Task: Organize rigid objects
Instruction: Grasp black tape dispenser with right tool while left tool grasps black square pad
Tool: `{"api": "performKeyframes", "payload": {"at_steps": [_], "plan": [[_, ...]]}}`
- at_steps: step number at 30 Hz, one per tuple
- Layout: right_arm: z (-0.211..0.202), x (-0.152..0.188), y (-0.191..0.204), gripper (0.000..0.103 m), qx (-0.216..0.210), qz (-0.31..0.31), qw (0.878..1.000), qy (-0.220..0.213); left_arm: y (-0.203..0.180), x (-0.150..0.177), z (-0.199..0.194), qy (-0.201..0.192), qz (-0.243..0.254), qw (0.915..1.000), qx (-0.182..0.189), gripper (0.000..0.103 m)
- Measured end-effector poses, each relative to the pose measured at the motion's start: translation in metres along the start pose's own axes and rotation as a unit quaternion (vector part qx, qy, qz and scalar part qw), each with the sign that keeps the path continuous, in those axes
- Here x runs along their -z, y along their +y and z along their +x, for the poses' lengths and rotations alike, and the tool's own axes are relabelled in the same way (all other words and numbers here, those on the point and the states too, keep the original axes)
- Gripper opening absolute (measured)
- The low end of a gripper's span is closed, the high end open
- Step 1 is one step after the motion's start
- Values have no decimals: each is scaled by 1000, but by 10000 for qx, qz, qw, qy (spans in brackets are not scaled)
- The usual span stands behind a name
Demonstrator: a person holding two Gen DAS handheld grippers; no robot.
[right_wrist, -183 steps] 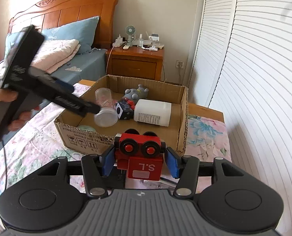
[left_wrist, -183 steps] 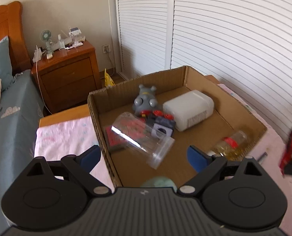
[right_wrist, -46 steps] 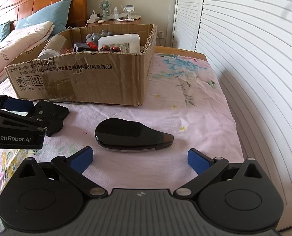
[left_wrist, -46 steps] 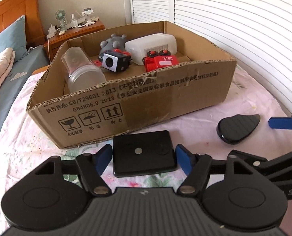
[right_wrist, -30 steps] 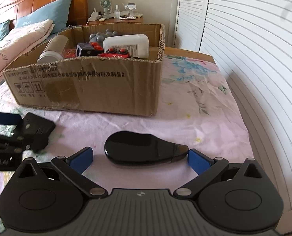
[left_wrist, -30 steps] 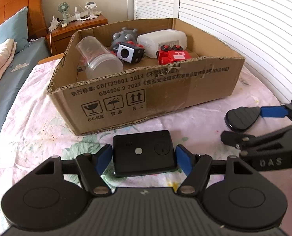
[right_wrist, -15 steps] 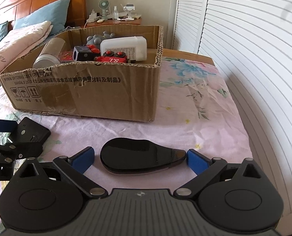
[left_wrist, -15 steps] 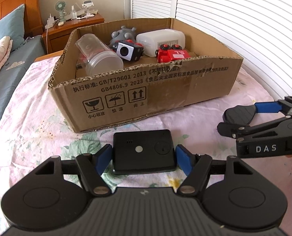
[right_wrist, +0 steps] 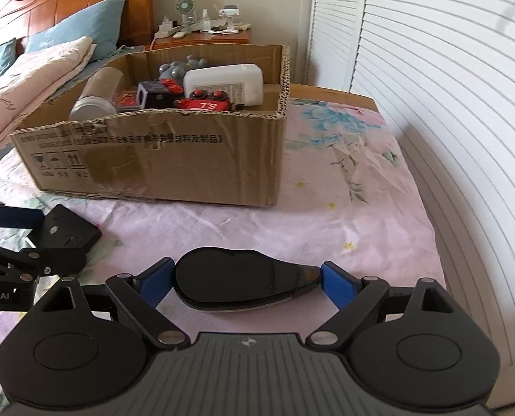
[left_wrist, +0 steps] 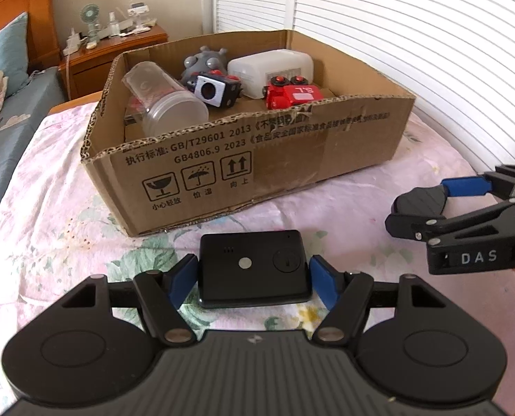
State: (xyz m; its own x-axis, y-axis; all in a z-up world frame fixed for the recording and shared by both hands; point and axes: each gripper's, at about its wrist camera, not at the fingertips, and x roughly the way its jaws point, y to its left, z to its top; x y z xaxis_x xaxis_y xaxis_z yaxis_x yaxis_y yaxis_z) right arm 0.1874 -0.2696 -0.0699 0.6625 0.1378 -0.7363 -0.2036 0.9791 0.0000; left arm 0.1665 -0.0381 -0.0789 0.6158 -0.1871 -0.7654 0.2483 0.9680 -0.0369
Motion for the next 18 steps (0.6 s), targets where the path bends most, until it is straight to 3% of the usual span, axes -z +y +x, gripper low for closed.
{"api": "performKeyframes", "payload": {"at_steps": [10,11,13,16,18], "plan": [[-23,-7,1,93,-253,-335,9991,-5,2,-7,-23,9,395,9990,223,69],[-25,-7,1,93,-234,-388,9990,-8,1,-9,-26,-2,433,9987,249,58],[-28,-9,2,93,-223,-460,9987,-12,1,-14,-32,31,514,9982,292,24],[-30,-10,3,93,-243,-544,9982,-16,4,-21,-37,72,429,9980,457,27],[-31,-9,4,93,-223,-560,9982,-20,1,-20,-36,53,556,9976,403,37]]}}
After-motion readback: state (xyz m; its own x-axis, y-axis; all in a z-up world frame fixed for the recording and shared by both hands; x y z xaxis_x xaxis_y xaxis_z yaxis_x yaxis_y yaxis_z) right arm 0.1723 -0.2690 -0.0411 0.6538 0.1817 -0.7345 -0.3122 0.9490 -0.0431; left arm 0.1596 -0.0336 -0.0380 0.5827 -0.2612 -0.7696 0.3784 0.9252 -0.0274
